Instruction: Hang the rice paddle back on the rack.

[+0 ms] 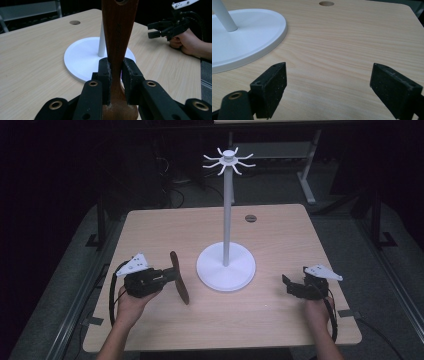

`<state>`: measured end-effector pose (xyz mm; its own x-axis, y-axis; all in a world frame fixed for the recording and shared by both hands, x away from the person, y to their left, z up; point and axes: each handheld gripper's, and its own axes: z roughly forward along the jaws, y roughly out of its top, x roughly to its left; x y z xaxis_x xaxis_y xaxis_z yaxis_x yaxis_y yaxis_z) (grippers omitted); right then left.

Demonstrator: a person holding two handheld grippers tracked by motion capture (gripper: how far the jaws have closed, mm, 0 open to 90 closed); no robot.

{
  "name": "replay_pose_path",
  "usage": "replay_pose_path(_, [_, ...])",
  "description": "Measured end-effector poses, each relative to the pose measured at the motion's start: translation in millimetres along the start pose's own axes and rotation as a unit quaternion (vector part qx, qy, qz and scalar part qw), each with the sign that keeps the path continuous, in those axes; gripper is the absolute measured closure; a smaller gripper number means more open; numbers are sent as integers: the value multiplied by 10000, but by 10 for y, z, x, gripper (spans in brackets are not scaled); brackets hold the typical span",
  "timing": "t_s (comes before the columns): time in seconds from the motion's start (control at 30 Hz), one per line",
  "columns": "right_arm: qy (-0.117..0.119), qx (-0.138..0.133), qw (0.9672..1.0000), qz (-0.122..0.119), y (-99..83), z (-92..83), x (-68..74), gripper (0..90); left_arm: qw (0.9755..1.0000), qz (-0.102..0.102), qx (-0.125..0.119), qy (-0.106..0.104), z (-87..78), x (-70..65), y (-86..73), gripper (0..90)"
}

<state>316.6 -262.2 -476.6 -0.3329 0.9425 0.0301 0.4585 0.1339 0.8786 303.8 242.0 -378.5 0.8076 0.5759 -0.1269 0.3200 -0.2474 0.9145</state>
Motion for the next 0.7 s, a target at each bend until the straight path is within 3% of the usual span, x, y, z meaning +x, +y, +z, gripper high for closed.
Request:
replay_pose_path(0.4, [-22,-5,10000,-20,0,-2,9,135,9998,-10,-91,-167,-27,-19,186,773])
replay_pose_path(0.7, [-28,-6,10000,10,0,-2,6,135,9995,76,-188,-254,-38,0,415,773])
